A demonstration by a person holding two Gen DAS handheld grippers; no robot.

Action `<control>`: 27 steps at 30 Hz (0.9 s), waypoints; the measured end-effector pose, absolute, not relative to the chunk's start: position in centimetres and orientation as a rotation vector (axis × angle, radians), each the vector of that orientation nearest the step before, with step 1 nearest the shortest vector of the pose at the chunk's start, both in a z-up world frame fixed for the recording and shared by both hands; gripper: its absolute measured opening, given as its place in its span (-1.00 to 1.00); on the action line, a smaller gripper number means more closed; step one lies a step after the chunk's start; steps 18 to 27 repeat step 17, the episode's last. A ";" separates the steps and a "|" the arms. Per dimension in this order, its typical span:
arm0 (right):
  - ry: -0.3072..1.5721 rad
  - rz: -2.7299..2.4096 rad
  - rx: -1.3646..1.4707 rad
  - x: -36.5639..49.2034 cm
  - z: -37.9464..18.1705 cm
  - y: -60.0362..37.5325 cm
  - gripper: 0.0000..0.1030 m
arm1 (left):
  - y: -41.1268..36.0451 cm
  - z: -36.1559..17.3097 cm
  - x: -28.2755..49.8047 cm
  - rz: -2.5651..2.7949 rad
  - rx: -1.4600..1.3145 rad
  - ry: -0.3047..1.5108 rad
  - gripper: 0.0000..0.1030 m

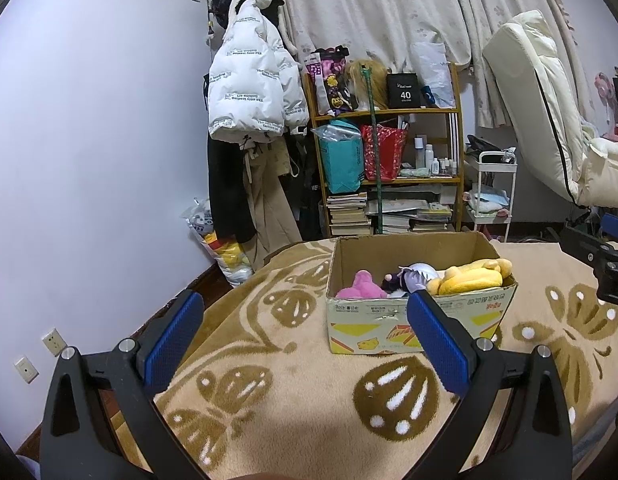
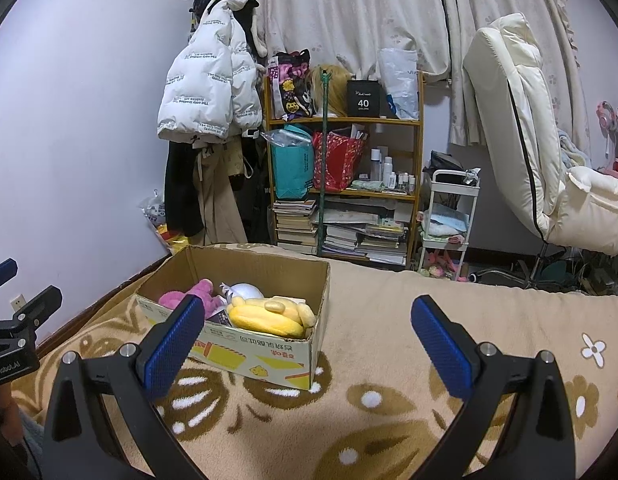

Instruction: Organize soft objects

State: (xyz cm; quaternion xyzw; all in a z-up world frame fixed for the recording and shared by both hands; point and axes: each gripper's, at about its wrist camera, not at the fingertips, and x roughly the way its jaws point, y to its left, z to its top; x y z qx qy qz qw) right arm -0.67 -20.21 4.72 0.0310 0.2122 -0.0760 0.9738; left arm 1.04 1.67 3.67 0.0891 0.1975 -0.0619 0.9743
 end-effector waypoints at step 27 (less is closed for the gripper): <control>0.428 -0.153 0.064 -0.7 4.8 -20.4 1.00 | 1.3 3.2 1.0 -0.129 0.193 0.400 0.96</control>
